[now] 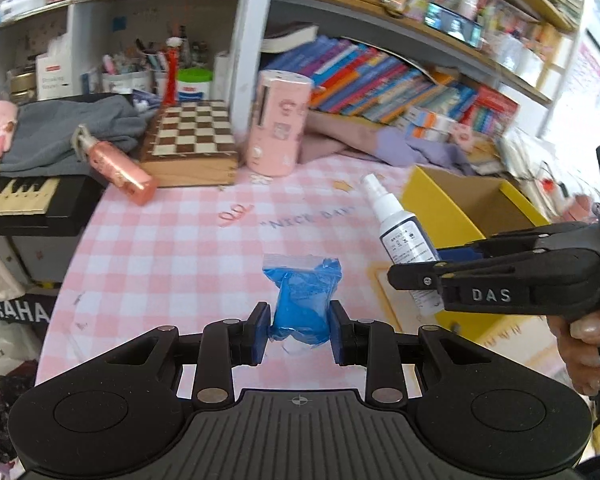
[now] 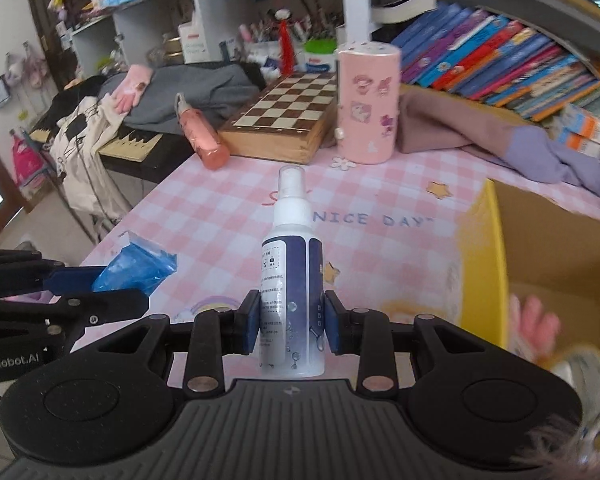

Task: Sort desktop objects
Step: 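Lift and carry the spray bottle and blue bag with both tools toward the yellow box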

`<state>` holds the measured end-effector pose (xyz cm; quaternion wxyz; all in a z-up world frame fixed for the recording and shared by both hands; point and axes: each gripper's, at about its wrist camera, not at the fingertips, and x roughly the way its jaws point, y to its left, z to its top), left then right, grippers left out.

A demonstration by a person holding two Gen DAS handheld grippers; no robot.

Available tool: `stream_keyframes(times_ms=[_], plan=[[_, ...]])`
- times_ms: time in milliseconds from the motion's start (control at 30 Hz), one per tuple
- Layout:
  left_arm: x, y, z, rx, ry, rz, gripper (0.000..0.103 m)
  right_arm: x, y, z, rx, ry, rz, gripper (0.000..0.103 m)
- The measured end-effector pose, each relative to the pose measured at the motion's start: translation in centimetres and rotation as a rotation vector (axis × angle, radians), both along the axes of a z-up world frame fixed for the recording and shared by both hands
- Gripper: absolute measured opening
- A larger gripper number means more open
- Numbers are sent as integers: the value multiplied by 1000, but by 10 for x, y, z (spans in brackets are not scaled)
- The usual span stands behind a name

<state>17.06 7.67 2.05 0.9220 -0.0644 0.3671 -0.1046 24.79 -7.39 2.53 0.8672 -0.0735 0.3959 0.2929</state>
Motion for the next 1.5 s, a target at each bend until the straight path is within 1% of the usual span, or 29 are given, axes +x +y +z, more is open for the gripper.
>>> stream_keyframes(times_ms=[167, 367, 633, 833, 1200, 1300, 1500], plan=[[-19, -1, 5, -31, -8, -57, 29, -45, -16, 5, 15, -11, -78, 30], [-55, 1, 9, -49, -15, -118, 29, -100, -25, 2, 18, 16, -154, 30], [-96, 1, 2, -56, 7, -186, 29, -166, -27, -6, 12, 45, -224, 30], [-117, -8, -5, -62, 25, -258, 29, -204, -36, -9, 3, 35, -294, 30], [-119, -48, -7, -69, 18, -433, 29, -242, -76, -5, -19, 21, -490, 30], [-117, -63, -8, -72, 24, -477, 29, -249, -88, -6, -24, 34, -541, 30], [-113, -87, -7, -67, 21, -529, 29, -253, -106, -8, -31, 41, -590, 30]])
